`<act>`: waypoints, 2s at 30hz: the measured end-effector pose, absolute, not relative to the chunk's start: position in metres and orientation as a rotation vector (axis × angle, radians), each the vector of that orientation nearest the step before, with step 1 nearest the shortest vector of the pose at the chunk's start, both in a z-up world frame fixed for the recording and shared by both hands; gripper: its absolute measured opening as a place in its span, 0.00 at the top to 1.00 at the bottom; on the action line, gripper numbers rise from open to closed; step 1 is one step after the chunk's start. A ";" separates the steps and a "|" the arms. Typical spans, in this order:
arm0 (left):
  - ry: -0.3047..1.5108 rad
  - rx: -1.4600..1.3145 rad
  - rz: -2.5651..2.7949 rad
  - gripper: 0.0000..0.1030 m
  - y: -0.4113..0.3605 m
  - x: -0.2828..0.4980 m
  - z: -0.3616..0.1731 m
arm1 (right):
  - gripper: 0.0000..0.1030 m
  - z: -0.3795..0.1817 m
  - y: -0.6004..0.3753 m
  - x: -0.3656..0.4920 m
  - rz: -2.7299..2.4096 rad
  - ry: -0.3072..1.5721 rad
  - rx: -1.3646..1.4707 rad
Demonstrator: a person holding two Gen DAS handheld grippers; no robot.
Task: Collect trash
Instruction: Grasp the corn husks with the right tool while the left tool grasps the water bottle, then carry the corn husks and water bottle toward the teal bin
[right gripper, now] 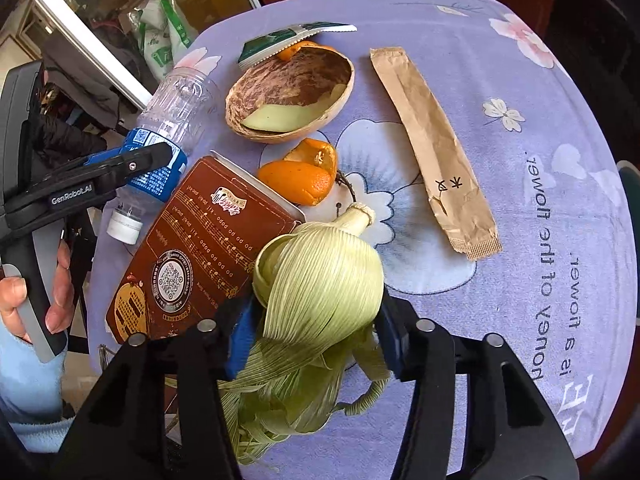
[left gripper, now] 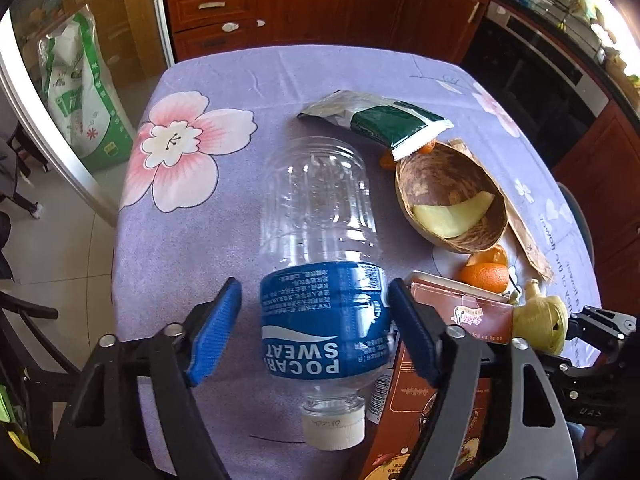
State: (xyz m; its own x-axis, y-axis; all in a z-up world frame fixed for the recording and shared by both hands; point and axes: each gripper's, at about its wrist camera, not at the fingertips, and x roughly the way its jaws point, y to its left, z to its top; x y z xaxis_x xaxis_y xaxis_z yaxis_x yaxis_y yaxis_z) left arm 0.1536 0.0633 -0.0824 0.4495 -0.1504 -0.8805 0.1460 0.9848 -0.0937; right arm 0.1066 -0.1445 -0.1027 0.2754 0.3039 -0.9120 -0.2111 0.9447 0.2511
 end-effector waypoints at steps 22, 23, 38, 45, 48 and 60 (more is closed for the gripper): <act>0.944 0.114 -0.179 0.36 0.027 0.110 -0.005 | 0.60 -0.045 -0.209 0.087 0.293 1.087 0.212; 0.936 0.121 -0.192 0.36 0.021 0.107 0.000 | 0.60 -0.040 -0.215 0.085 0.286 1.075 0.218; 0.890 0.203 -0.404 0.36 -0.095 0.087 0.027 | 0.60 0.004 -0.299 0.061 0.153 0.942 0.246; 0.896 0.258 -0.475 0.36 -0.145 0.090 0.029 | 0.60 0.015 -0.349 0.056 0.086 0.892 0.285; 0.902 0.283 -0.500 0.36 -0.167 0.093 0.029 | 0.60 0.016 -0.375 0.054 0.050 0.870 0.321; 0.939 0.391 -0.624 0.36 -0.267 0.106 0.019 | 0.60 0.002 -0.482 0.035 -0.110 0.818 0.446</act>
State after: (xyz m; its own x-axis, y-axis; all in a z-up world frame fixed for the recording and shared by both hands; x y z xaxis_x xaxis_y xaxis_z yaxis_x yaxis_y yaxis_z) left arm 0.1055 -0.2674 0.0186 0.4364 -0.3236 -0.8396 0.6488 0.7597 0.0444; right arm 0.0355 -0.4817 0.0021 0.6833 0.0746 -0.7263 0.2642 0.9021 0.3412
